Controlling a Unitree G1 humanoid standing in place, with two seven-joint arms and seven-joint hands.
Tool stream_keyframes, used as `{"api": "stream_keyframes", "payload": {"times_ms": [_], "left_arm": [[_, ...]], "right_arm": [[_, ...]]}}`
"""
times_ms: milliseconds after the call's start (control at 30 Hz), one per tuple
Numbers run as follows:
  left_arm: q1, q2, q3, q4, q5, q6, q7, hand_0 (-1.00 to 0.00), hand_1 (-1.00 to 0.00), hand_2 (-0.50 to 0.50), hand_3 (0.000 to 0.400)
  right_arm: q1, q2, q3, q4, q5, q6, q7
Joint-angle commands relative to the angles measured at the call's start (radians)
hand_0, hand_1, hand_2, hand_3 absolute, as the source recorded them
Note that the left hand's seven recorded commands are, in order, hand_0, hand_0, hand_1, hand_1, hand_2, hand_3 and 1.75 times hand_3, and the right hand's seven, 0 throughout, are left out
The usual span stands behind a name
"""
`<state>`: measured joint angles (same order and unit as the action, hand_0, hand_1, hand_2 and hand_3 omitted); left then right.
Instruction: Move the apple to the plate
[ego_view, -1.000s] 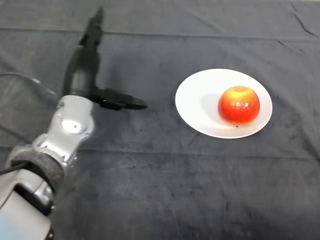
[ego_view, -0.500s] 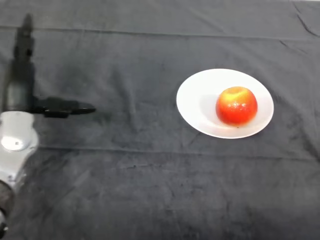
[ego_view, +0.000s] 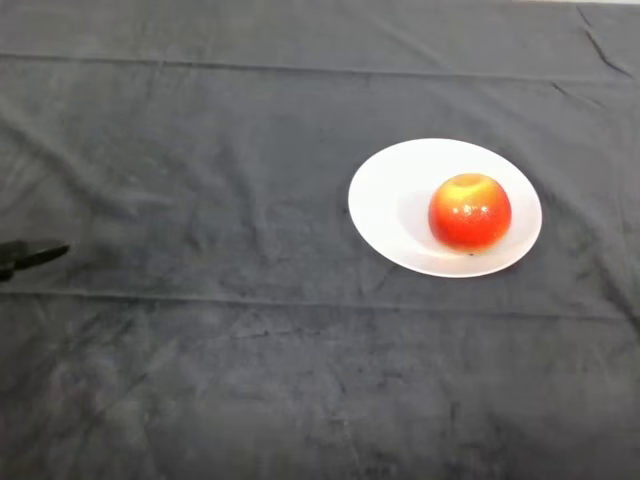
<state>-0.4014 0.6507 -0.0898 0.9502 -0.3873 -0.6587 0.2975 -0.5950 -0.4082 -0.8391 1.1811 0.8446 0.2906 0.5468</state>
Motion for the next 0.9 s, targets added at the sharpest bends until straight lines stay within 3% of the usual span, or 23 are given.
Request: {"api": "stream_keyframes", "payload": {"times_ms": [33, 167, 433, 900], "left_arm": [[0.037, 0.083, 0.045, 0.025, -0.011, -0.036, -0.013, 0.00, 0.00, 0.00, 0.000], [0.038, 0.075, 0.079, 0.054, -0.010, -0.035, -0.013, 0.00, 0.00, 0.00, 0.000], [0.114, 0.065, 0.179, 0.123, -0.055, -0.093, -0.069, 0.00, 0.00, 0.00, 0.000], [0.081, 0.021, 0.251, 0.198, -0.042, -0.082, -0.076, 0.00, 0.00, 0.00, 0.000]], "right_arm": [[-0.002, -0.018, -0.0146, 0.019, -0.0015, 0.003, -0.0055], [-0.002, -0.018, -0.0146, 0.019, -0.0014, 0.003, -0.0056], [-0.003, -0.018, -0.0147, 0.019, -0.0012, 0.003, -0.0056], [-0.003, -0.019, -0.0151, 0.021, -0.0007, 0.004, -0.0051]]}}
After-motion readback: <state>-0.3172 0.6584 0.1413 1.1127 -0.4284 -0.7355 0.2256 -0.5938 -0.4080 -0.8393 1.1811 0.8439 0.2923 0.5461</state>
